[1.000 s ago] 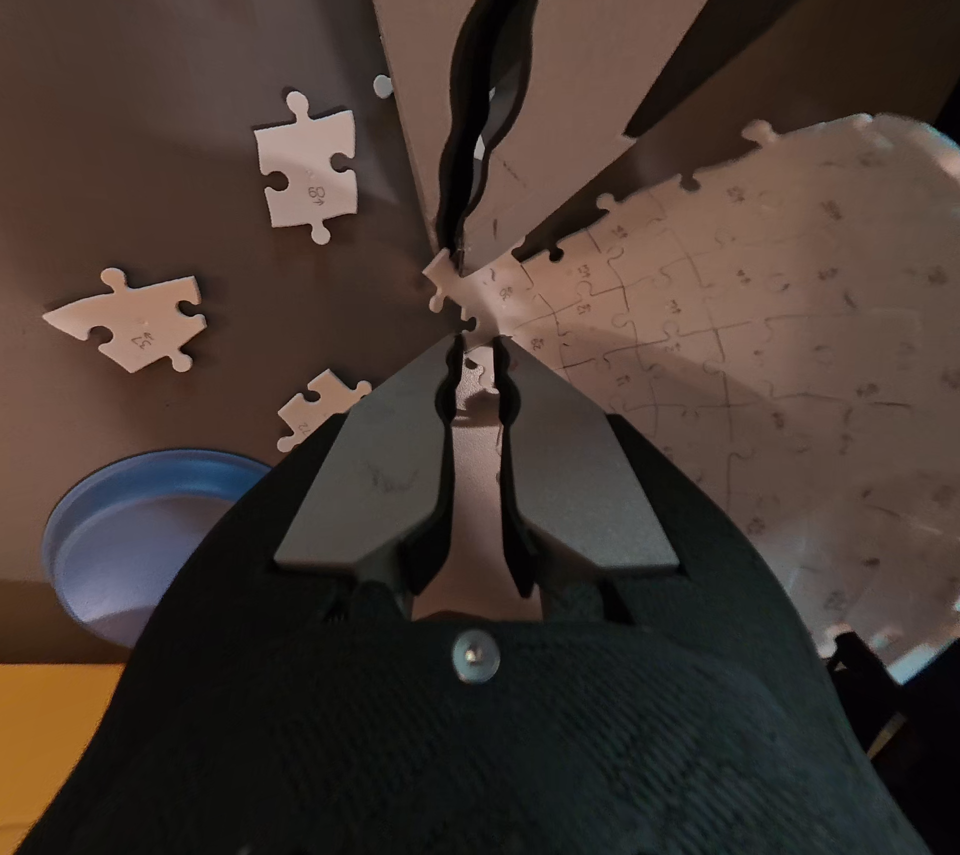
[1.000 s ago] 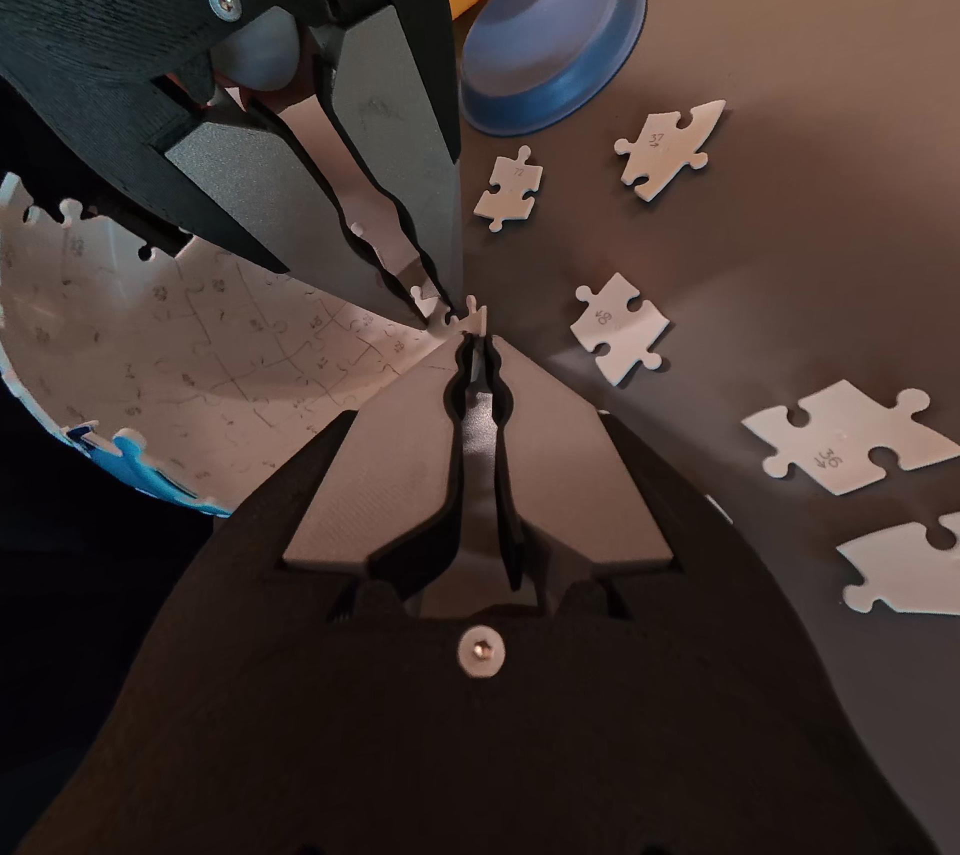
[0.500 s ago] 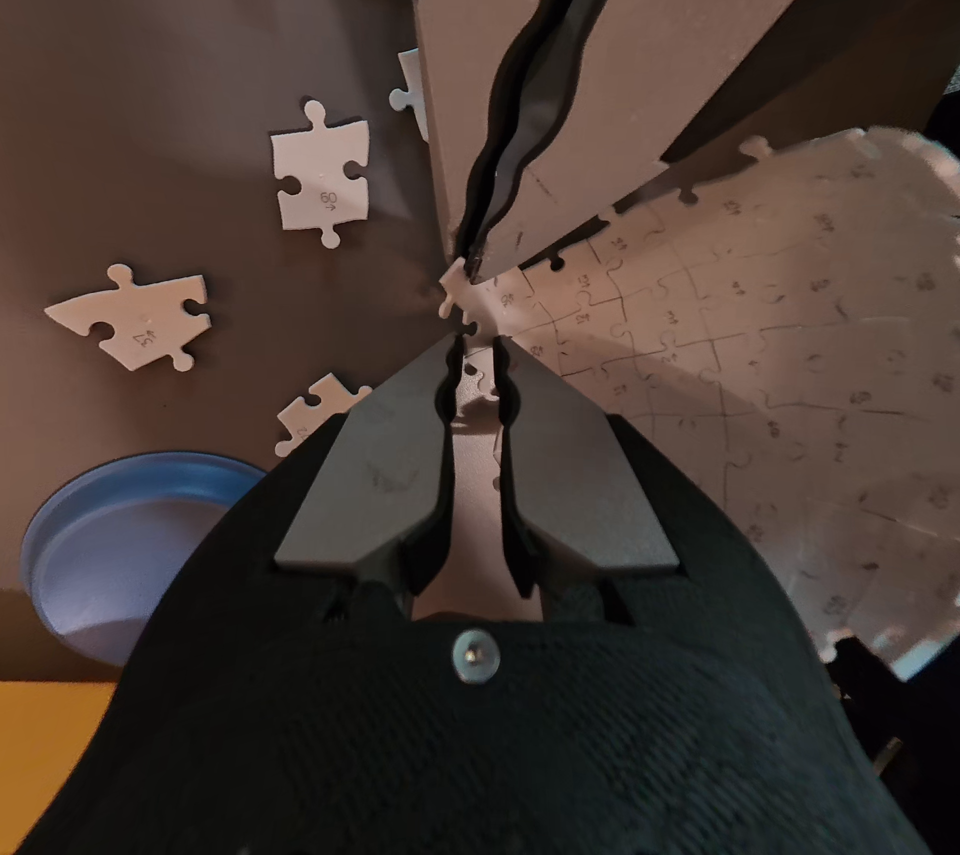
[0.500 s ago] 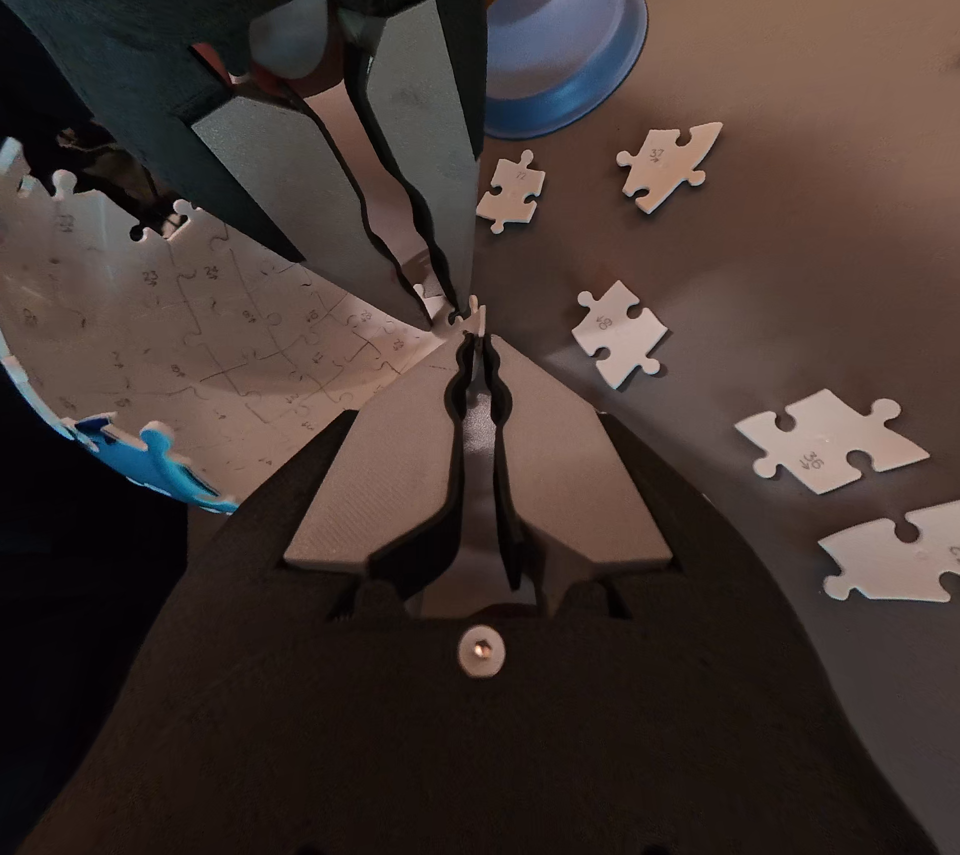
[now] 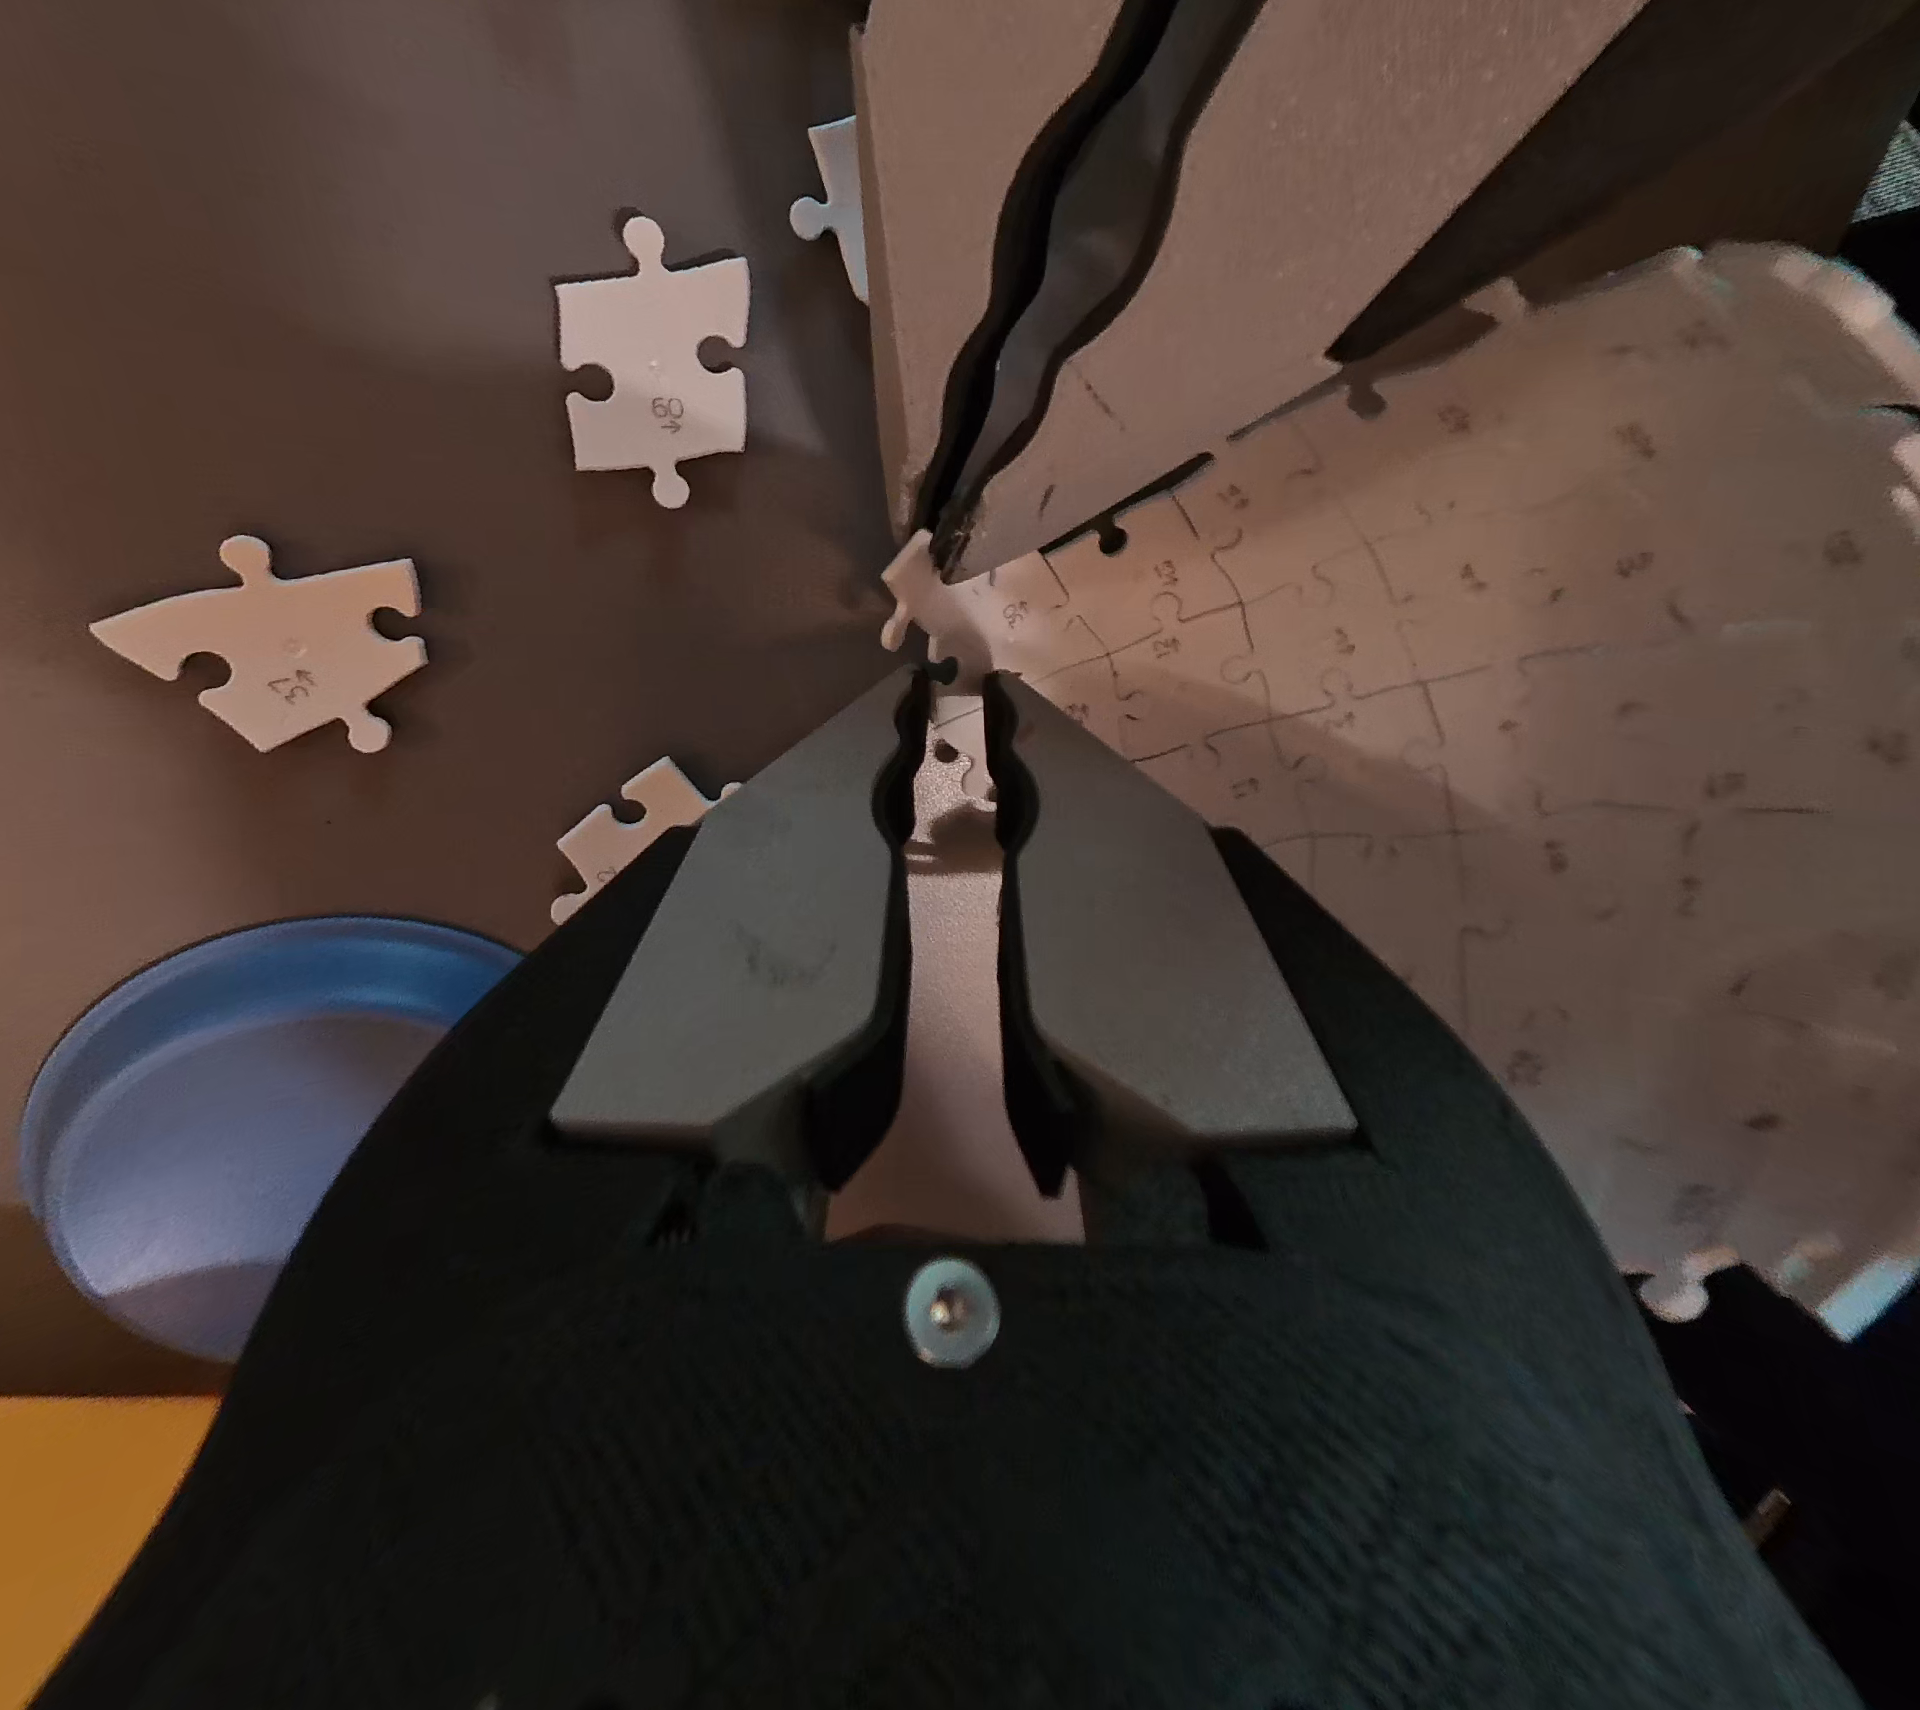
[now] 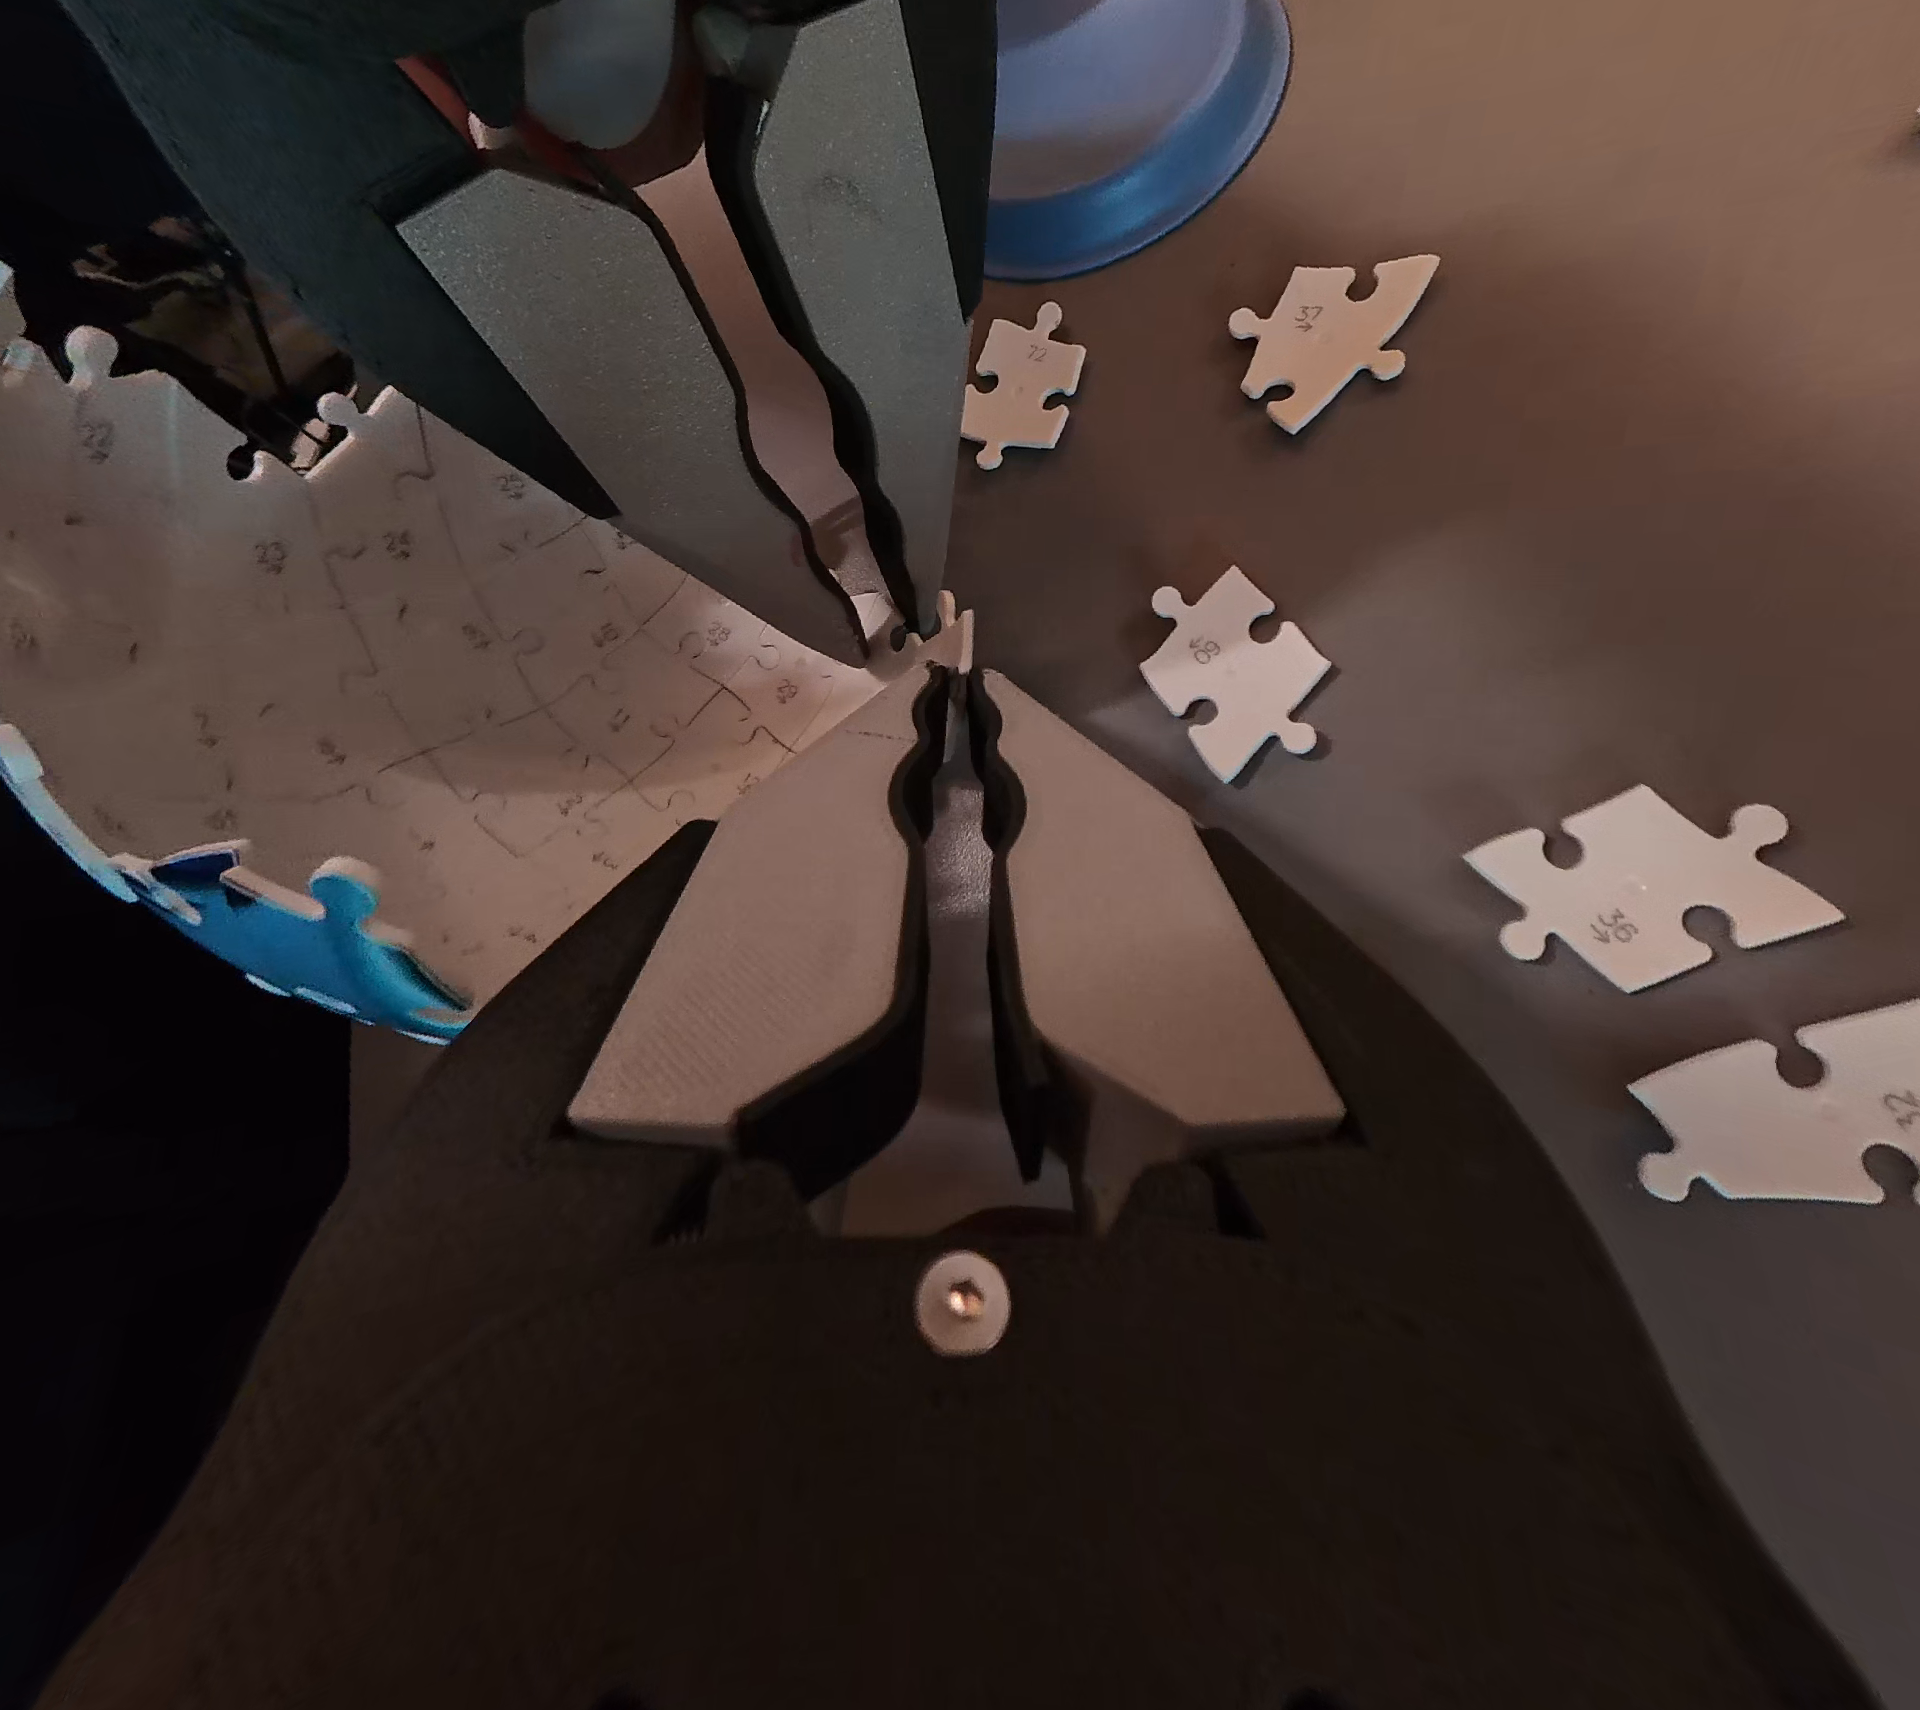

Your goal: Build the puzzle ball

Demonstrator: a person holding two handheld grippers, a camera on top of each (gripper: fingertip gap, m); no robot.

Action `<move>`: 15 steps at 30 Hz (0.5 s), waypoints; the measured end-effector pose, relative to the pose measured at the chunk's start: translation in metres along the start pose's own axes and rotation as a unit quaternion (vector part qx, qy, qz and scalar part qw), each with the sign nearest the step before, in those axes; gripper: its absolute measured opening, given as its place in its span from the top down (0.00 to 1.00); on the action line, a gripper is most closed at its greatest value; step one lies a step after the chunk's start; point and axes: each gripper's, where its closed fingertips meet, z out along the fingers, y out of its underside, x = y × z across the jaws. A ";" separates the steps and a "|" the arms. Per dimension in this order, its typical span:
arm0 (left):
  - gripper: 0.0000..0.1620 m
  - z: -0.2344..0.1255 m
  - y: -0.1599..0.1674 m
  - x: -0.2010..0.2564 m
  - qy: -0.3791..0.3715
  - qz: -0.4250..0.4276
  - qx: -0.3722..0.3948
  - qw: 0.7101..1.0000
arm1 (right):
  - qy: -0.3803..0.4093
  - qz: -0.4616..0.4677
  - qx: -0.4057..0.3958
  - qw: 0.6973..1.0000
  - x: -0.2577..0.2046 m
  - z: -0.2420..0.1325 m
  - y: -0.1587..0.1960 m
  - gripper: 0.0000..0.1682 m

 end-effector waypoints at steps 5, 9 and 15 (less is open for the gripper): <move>0.95 0.000 0.000 0.000 0.001 0.001 0.001 1.000 | 0.001 -0.002 0.000 1.000 0.000 0.000 0.000 1.00; 0.95 0.000 0.000 0.000 0.002 0.001 0.002 1.000 | 0.002 -0.003 0.000 1.000 0.000 0.000 0.000 1.00; 0.94 -0.001 0.001 0.000 0.006 0.000 0.002 1.000 | 0.002 -0.003 0.000 1.000 0.000 0.000 0.000 1.00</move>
